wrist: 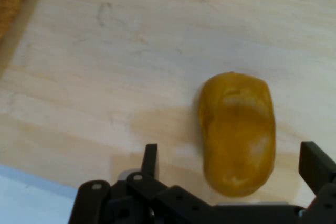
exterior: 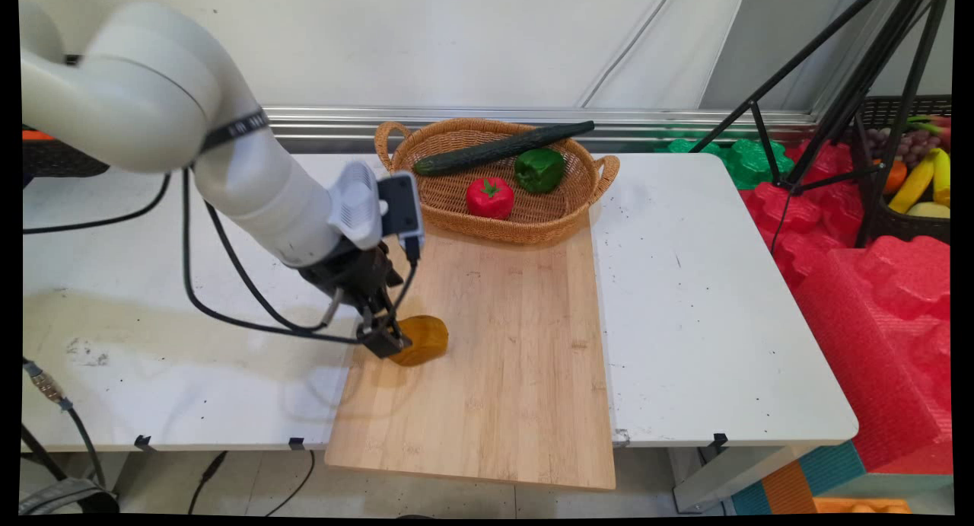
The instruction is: Pick up the potato from the cutting board, then place the picked object in the vegetable basket
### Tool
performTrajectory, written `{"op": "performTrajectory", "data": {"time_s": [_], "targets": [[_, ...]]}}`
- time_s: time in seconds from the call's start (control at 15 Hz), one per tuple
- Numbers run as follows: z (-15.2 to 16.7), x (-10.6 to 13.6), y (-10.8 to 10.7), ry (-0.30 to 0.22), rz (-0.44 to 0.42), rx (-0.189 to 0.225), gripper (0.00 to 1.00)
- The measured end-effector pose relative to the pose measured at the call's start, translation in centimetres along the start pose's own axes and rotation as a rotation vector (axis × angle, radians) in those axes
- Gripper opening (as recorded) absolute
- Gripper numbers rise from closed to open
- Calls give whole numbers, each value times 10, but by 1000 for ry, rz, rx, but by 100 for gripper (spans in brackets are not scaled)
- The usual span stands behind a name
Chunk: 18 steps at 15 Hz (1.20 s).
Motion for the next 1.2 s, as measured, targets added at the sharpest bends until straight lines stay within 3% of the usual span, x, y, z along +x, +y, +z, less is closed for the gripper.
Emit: {"op": "performTrajectory", "data": {"time_s": [0.73, 0.8, 1.2], "targets": [[53, 6, 11, -39, -15, -26, 100], [56, 6, 12, -41, -16, -26, 0], [46, 7, 14, -18, -17, -15, 0]]}}
